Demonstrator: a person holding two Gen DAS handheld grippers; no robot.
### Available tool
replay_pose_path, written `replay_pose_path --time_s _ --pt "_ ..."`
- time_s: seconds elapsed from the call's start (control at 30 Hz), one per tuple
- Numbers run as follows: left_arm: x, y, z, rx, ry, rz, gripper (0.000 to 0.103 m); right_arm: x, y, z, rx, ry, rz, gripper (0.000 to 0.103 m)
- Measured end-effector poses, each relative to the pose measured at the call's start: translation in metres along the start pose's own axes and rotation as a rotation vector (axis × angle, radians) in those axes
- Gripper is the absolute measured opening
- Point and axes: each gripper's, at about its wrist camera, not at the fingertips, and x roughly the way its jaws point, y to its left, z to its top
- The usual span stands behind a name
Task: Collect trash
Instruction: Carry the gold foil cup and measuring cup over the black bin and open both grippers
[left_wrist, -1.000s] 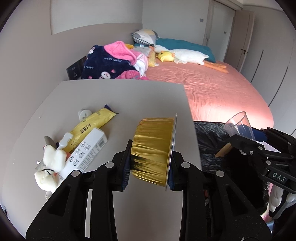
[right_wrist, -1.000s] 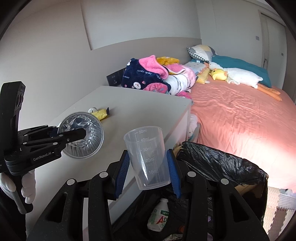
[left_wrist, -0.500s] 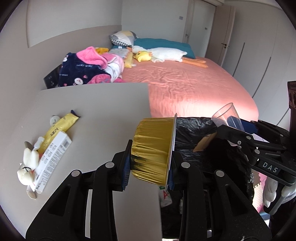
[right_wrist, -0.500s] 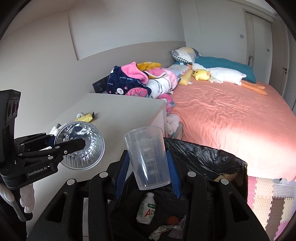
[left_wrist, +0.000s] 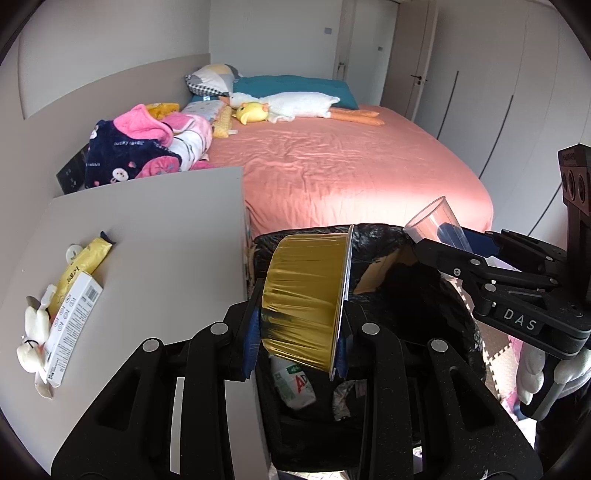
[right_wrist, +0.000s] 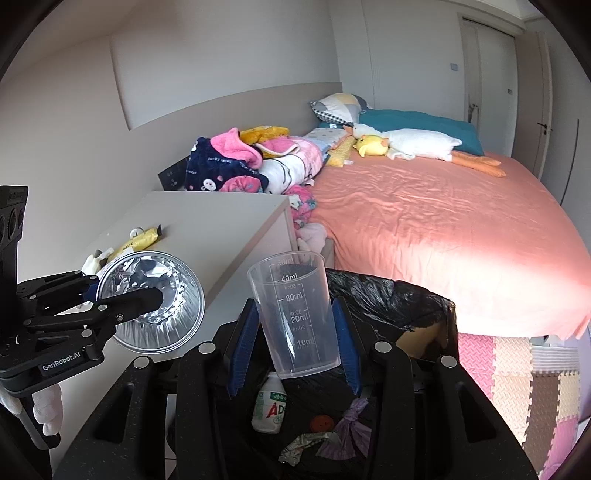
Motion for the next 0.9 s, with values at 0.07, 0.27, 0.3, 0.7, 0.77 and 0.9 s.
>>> replay_pose_path --time_s 0.07,0.27,0.3,0.7,0.77,0.9 --pt "0.001 -0.005 0.000 0.007 0.003 -0.011 0.031 -0.002 -0.006 -0.003 0.011 0.003 -0.013 0.043" --pt "0.009 -0.020 0.000 0.028 0.021 -0.041 0.031 -0.008 -0.024 -0.011 0.045 0.008 -0.050 0.043" --pt "0.011 -0.021 0.000 0.030 0.024 -0.046 0.031 -0.009 -0.027 -0.012 0.049 0.009 -0.055 0.043" --pt "0.034 -0.045 0.001 0.065 0.067 -0.100 0.031 -0.009 -0.054 -0.022 0.097 0.036 -0.109 0.043" --pt "0.037 -0.046 0.000 0.065 0.075 -0.106 0.031 -0.007 -0.055 -0.022 0.101 0.040 -0.112 0.043" --pt "0.042 -0.045 -0.002 0.050 0.094 -0.113 0.031 -0.005 -0.056 -0.021 0.106 0.046 -0.123 0.043"
